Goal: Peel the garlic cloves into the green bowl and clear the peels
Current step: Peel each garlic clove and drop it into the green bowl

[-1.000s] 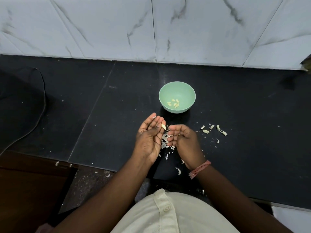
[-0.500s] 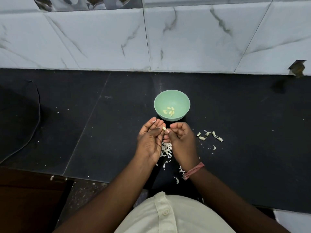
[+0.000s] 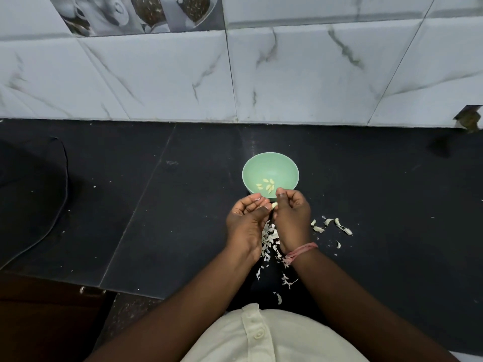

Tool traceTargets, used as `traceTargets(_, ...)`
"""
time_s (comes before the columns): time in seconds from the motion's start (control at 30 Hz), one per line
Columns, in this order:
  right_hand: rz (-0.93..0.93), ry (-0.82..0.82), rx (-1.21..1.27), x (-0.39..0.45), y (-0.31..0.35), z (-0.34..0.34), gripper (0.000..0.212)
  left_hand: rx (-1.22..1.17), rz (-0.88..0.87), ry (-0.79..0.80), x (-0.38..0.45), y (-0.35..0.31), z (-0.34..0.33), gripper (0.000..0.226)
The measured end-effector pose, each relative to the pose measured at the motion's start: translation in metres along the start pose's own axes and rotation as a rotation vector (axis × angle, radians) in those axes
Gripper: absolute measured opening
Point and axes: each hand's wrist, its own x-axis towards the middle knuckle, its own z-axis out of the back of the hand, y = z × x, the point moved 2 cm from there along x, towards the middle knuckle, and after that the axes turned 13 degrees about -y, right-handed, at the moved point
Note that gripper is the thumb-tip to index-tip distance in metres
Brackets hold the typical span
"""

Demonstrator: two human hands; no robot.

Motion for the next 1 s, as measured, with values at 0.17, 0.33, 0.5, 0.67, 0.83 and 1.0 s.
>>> traceTargets(0.17, 0.149, -0.13, -0.136, 0.026, 0.018, -0.017, 0.014, -0.071, 0.027, -0.067, 0.011, -0.008, -0.003, 0.026)
traceTargets(0.33, 0.288, -0.154, -0.315, 0.035, 0.025, -0.02, 0.011, -0.035, 0.078, -0.152, 0.018, -0.008, 0.004, 0.024)
traceTargets(0.5, 0.339, -0.119, -0.363, 0.025, 0.022, -0.013, 0.018, 0.032, 0.171, -0.132, 0.015, -0.008, 0.013, 0.03)
traceTargets(0.67, 0.537, 0.175, -0.443, -0.025, 0.002, 0.005, 0.033, 0.101, 0.264, -0.075, 0.008, -0.01, 0.02, 0.031)
traceTargets(0.83, 0.828, 0.39, -0.65, -0.048, -0.018, 0.012, 0.039, 0.222, 0.303, -0.009, -0.006, -0.008, 0.028, 0.038)
traceTargets(1.0, 0.619, 0.297, -0.693, -0.047, -0.018, 0.025, 0.051, 0.227, 0.29, 0.011, -0.012, -0.011, 0.031, 0.03)
